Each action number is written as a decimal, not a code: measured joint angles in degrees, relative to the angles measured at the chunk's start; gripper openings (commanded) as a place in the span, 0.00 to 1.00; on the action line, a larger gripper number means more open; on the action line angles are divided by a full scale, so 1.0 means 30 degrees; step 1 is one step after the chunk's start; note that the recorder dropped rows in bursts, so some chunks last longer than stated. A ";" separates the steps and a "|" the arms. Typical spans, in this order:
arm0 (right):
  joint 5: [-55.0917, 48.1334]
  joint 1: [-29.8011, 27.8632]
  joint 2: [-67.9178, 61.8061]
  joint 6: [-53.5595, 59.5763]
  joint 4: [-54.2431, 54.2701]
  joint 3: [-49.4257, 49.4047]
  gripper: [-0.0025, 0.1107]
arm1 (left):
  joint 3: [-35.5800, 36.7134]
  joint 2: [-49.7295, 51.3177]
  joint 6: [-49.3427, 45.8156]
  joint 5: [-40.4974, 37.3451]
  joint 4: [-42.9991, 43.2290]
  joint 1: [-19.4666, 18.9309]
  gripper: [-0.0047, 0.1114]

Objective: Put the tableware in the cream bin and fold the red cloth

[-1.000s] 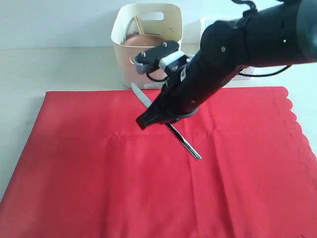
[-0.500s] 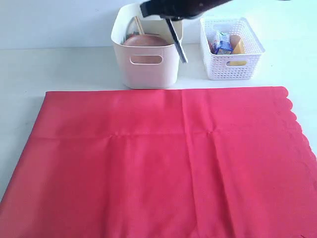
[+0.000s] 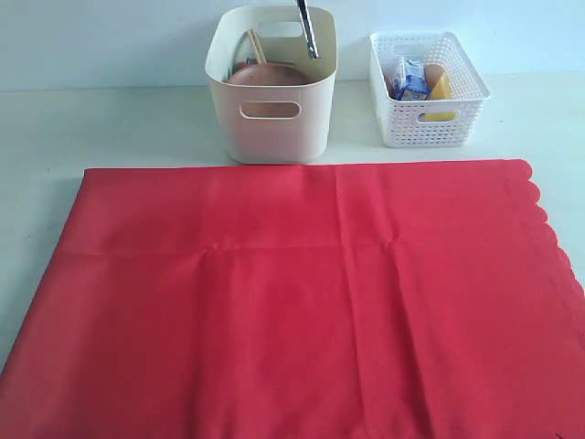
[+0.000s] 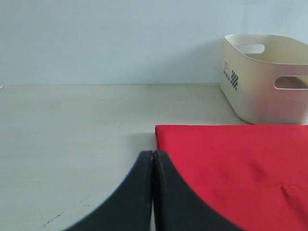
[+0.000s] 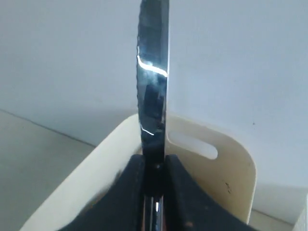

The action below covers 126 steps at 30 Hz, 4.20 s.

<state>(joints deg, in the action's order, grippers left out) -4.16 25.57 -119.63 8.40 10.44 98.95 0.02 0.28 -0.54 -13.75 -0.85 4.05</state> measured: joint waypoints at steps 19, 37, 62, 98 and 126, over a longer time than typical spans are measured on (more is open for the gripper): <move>0.2611 0.0000 -0.1781 0.0000 0.1294 0.0351 0.31 | 0.0000 0.0000 0.0000 0.0000 0.0000 0.0000 0.05; -0.1947 0.0000 -0.1342 -0.0034 0.2756 0.0351 0.30 | 0.0000 0.0000 0.0000 0.0000 0.0000 0.0000 0.05; -1.0890 0.0000 0.3163 -0.1761 0.0413 0.0239 0.02 | 0.0000 0.0000 0.0000 0.0000 0.0000 0.0000 0.05; -0.1825 0.0000 0.9226 -0.4315 -0.0881 -1.6785 0.02 | 0.0000 0.0000 0.3407 1.0285 -0.1848 0.0000 0.05; -0.3345 0.0000 0.9226 -0.4296 -0.0881 -1.6785 0.02 | -0.2419 1.5749 0.6903 0.3426 -0.1895 0.0000 0.04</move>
<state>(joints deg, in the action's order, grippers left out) -14.19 25.57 -91.95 -4.48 7.80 48.60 -7.24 47.53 20.16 -3.48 -6.53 4.05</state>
